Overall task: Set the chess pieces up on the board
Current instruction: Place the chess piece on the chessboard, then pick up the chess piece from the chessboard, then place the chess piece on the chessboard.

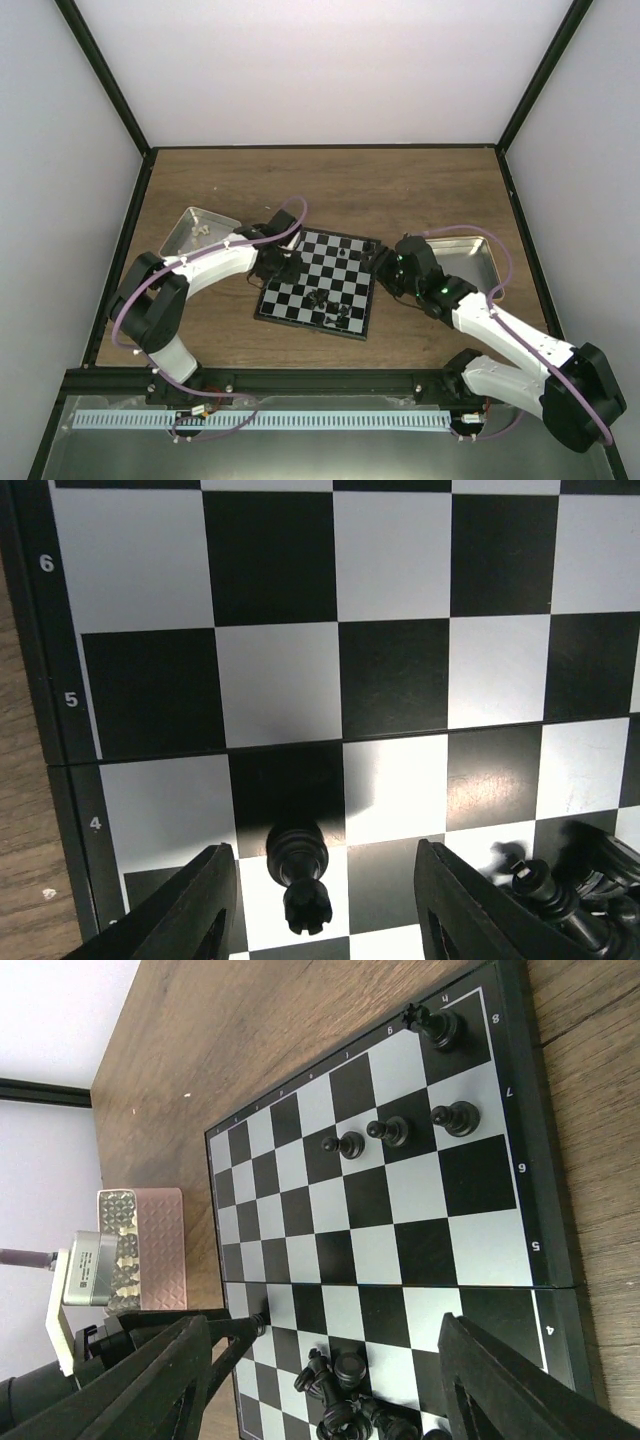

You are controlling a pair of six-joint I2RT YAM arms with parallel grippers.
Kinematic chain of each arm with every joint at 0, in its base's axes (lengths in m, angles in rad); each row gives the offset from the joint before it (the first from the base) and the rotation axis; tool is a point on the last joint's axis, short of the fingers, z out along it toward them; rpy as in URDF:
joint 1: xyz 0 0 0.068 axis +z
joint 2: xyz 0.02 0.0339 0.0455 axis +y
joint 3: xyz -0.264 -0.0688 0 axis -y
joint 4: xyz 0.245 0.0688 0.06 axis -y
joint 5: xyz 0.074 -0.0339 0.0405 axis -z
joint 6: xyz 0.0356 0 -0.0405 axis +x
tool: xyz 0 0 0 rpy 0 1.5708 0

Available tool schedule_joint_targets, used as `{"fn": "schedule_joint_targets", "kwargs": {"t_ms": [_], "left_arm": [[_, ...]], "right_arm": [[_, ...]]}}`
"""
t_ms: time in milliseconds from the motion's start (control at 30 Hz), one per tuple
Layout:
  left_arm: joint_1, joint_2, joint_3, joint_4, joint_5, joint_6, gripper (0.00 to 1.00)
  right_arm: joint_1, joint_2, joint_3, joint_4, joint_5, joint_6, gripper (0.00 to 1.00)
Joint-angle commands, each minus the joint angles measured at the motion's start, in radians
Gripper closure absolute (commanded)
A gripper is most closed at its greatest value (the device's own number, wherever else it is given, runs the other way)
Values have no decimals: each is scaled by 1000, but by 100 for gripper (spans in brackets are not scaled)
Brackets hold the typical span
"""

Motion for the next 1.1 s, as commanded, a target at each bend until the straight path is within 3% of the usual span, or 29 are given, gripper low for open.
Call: {"fn": "schedule_joint_targets", "kwargs": {"t_ms": [0, 67, 467, 667, 1067], "left_arm": [[4, -7, -14, -1, 36, -4, 49], [4, 0, -24, 0, 24, -6, 51], [4, 15, 16, -1, -59, 13, 92], [34, 73, 136, -46, -122, 65, 93], [157, 347, 516, -150, -106, 144, 92]], "right_arm": [[-6, 5, 24, -8, 30, -30, 36], [-6, 15, 25, -3, 23, -33, 36], [-6, 18, 19, -1, 30, -36, 36], [-6, -15, 19, -27, 69, -49, 36], [-5, -55, 11, -49, 121, -65, 36]]}}
